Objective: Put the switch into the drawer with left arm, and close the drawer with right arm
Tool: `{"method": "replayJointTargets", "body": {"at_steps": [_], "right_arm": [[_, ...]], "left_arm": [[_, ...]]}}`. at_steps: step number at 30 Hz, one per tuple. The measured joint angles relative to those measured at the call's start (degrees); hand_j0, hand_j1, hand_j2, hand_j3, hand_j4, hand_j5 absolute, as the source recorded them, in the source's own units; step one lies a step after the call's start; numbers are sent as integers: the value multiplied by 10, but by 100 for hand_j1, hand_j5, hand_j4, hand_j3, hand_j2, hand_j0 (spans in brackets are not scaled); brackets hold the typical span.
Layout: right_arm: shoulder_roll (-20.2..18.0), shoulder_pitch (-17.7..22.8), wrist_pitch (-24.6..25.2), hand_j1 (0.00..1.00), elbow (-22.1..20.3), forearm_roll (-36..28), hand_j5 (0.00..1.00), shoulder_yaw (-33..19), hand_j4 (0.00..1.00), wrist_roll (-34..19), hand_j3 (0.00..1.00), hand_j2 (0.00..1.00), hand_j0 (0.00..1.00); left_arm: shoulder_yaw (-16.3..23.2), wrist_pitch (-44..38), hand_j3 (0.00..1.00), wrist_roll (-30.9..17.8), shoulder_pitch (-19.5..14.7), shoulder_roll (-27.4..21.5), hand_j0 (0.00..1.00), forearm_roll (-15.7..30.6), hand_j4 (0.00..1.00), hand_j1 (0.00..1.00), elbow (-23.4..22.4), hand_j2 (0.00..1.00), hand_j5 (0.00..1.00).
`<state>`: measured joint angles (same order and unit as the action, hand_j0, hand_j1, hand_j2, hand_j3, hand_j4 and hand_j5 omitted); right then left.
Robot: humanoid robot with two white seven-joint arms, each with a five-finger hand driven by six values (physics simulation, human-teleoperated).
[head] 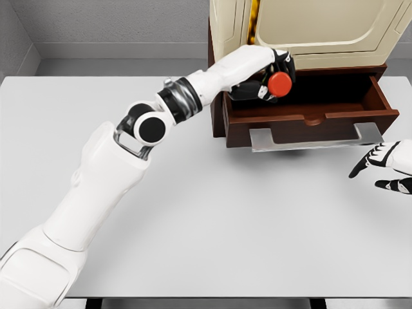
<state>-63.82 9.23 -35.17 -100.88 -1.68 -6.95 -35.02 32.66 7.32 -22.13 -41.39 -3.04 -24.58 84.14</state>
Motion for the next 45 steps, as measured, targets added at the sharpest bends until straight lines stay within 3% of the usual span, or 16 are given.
{"method": "replayJointTargets", "body": {"at_steps": [6,7,9,10,17,22,31,35,37,39,42,45], "right_arm": [[0,0,0,64,0,0,64,0,64,0,64,64,64],[0,0,0,64,0,0,64,0,64,0,64,64,64],[0,0,0,63,0,0,63,0,63,0,63,63,63],[0,0,0,63,0,0,63,0,63,0,63,63,63],[0,1,0,64,0,1,64,0,64,0,64,64,64],[0,1,0,64,0,0,64,0,64,0,64,64,64],[0,1,0,64,0,0,64,0,64,0,64,64,64],[0,1,0,64,0,0,64,0,64,0,64,64,64],[0,1,0,64,0,0,64,0,64,0,64,64,64],[0,2,0,64,0,0,64,0,64,0,64,64,64],[0,2,0,64,0,0,64,0,64,0,64,64,64],[0,2,0,64,0,1,64,0,64,0,64,64,64]], "left_arm": [[9,0,35,0,-11,-2,35,-42,35,35,-2,35,35],[9,1,39,0,-11,-2,39,-46,39,39,-2,39,39],[10,0,64,0,-11,-2,64,-51,64,64,-2,64,64],[10,0,68,0,-10,-2,68,-53,68,68,-2,68,68],[11,0,68,0,-10,-1,68,-56,68,68,-1,68,68],[16,0,81,0,-10,0,81,-56,81,81,-1,81,81],[24,1,84,1,-9,2,84,-56,84,84,2,84,84],[26,39,84,1,-4,1,84,-53,84,84,10,84,84],[26,58,84,0,-4,-2,84,-26,84,84,28,84,84],[26,70,84,-9,-5,-15,84,30,84,84,50,84,84],[26,71,86,-42,-7,-53,86,167,86,86,72,86,86],[26,29,97,-65,-5,-95,97,286,97,97,92,97,97]]}}
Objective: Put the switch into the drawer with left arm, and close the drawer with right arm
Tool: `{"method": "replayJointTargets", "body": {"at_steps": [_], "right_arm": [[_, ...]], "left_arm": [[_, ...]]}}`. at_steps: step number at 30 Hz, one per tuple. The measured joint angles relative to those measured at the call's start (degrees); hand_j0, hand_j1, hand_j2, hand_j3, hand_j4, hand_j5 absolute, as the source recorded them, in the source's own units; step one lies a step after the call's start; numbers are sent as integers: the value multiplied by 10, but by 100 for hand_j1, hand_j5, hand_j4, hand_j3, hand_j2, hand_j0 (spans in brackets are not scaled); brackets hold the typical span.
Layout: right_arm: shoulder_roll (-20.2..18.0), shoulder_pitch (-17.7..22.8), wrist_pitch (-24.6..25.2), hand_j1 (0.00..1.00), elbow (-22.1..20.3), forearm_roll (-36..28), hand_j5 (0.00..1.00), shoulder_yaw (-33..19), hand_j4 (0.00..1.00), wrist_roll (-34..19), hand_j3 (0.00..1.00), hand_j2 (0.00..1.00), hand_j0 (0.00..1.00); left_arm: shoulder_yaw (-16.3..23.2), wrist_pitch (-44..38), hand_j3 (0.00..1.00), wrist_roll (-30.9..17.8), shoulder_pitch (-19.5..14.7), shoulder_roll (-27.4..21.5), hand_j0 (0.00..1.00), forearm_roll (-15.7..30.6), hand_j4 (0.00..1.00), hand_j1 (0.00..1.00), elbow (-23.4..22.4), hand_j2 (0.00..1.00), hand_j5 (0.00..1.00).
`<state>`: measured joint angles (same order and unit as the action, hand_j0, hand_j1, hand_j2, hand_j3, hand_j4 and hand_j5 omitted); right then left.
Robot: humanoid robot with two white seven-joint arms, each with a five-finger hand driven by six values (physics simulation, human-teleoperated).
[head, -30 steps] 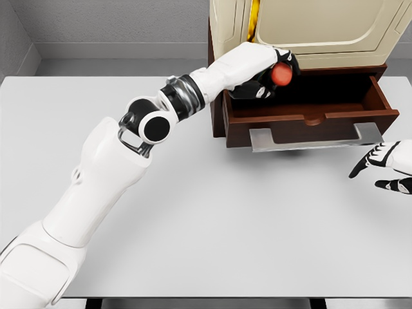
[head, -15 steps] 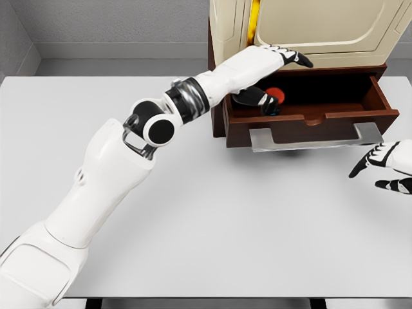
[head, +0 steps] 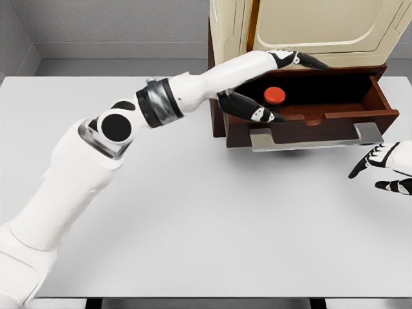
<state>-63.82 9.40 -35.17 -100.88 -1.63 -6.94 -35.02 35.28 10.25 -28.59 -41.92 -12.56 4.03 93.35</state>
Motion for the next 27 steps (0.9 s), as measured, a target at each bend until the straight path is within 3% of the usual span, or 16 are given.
{"method": "replayJointTargets", "body": {"at_steps": [2,5,9,16,27], "right_arm": [[0,0,0,64,0,0,64,0,64,0,64,64,64],[0,1,0,64,0,0,64,0,64,0,64,64,64],[0,3,0,65,0,0,65,1,65,0,65,65,65],[0,3,0,65,0,0,65,1,65,0,65,65,65],[0,4,0,65,0,0,65,1,65,0,65,65,65]], "left_arm": [[0,-69,100,-24,-2,-26,100,78,100,100,17,100,100],[-1,-155,100,-44,-3,-47,100,158,100,100,29,100,100],[-5,-253,100,-59,-17,-59,100,212,100,100,33,100,100],[-3,-408,100,-64,-59,-57,100,224,100,100,14,100,100],[1,-442,100,-64,-62,-13,100,183,100,100,-38,100,100]]}}
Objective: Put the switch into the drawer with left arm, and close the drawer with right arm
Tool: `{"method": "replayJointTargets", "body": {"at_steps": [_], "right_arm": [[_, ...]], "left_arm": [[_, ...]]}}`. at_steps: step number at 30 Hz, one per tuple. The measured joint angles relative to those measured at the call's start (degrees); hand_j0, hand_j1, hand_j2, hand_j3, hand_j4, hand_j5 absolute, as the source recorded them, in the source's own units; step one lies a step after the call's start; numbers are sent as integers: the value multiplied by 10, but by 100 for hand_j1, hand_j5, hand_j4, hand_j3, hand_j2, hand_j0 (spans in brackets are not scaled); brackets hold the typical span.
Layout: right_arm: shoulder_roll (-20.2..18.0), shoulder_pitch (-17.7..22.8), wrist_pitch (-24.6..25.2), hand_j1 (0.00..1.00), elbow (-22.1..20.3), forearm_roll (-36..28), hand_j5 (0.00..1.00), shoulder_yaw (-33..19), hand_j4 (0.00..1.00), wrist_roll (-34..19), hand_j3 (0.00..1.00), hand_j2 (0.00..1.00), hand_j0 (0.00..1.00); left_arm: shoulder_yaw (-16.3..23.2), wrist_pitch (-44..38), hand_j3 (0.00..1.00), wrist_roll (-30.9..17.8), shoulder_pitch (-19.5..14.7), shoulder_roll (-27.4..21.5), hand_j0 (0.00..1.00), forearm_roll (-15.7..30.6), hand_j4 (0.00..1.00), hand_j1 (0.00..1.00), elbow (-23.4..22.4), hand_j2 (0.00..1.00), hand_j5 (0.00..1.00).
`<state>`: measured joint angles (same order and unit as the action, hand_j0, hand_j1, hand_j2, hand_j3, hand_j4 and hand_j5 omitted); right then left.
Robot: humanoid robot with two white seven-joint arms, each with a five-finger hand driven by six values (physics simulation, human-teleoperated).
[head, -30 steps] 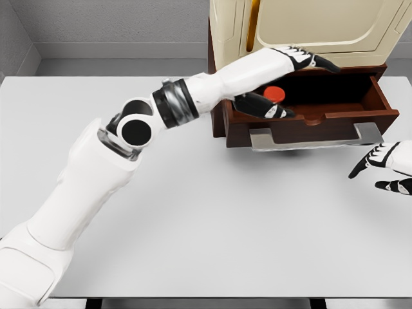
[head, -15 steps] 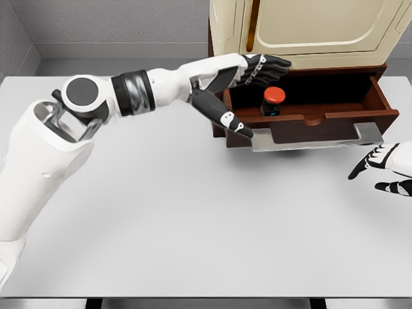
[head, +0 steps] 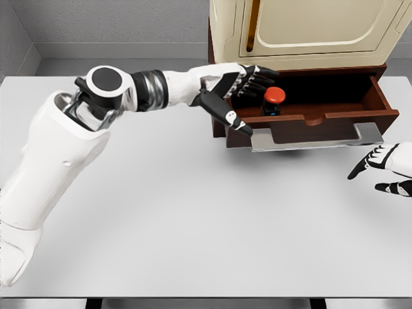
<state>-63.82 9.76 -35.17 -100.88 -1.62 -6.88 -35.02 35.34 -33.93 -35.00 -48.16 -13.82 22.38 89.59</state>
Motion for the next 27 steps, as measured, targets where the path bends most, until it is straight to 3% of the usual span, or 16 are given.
{"method": "replayJointTargets", "body": {"at_steps": [11,20,27], "right_arm": [[0,0,0,65,0,0,65,0,65,0,65,65,65],[0,0,0,65,0,0,65,0,65,0,65,65,65],[0,0,0,66,0,0,66,0,66,0,66,66,66]], "left_arm": [[-1,4,100,1,-9,66,100,-17,100,100,-51,100,100],[7,17,100,0,-21,95,100,-33,100,100,-53,100,100],[7,20,100,0,-24,132,100,-78,100,100,-55,100,100]]}}
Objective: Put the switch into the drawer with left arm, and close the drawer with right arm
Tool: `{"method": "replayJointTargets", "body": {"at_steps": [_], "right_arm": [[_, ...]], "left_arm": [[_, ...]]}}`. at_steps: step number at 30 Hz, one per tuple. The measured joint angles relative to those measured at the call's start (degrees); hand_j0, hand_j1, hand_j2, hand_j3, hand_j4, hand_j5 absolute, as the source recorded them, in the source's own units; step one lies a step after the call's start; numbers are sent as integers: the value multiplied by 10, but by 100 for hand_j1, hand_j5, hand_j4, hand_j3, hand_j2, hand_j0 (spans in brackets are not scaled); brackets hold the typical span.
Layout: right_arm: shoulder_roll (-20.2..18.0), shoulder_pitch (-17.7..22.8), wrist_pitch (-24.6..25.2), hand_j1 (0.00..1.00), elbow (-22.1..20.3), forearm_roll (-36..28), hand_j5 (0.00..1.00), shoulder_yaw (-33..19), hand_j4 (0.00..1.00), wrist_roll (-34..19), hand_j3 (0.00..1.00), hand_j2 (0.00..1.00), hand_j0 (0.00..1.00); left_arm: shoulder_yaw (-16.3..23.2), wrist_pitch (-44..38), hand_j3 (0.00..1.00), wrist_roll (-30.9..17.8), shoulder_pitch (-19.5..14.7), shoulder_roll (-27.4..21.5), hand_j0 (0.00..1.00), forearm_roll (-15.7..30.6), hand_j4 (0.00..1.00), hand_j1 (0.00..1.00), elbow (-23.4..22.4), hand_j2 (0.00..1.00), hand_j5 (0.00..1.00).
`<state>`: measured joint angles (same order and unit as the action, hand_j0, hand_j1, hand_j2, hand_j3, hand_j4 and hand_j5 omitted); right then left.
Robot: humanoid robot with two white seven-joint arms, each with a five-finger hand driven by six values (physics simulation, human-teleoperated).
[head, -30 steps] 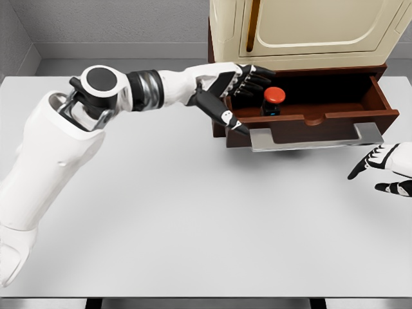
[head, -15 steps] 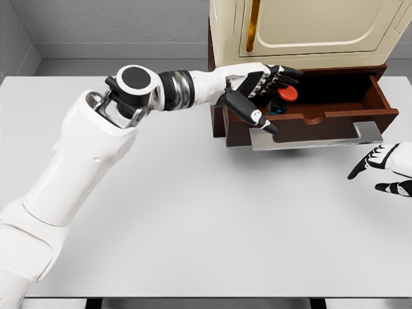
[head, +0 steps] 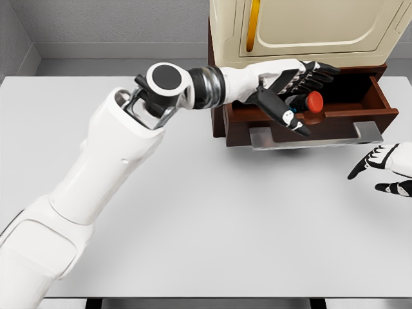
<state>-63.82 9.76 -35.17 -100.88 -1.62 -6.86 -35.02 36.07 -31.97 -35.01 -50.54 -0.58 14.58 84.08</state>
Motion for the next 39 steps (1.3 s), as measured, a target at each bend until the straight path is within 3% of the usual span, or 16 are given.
{"method": "replayJointTargets", "body": {"at_steps": [8,16,26,31,39], "right_arm": [[0,4,0,67,0,0,67,0,67,0,67,67,67],[-2,13,0,67,1,0,67,-7,67,0,67,67,67],[-9,14,0,68,1,0,68,-7,68,0,68,68,68],[-10,14,0,68,1,-1,68,-6,68,0,68,68,68],[-11,22,0,68,1,-1,68,-5,68,0,68,68,68]], "left_arm": [[0,40,100,0,1,6,100,-14,100,100,27,100,100],[-6,51,100,0,-9,6,100,-19,100,100,-38,100,100],[0,45,100,0,-8,6,100,-10,100,100,-18,100,100],[7,28,100,0,-40,6,100,29,100,100,-41,100,100],[28,21,100,0,-43,6,100,74,100,100,-92,100,100]]}}
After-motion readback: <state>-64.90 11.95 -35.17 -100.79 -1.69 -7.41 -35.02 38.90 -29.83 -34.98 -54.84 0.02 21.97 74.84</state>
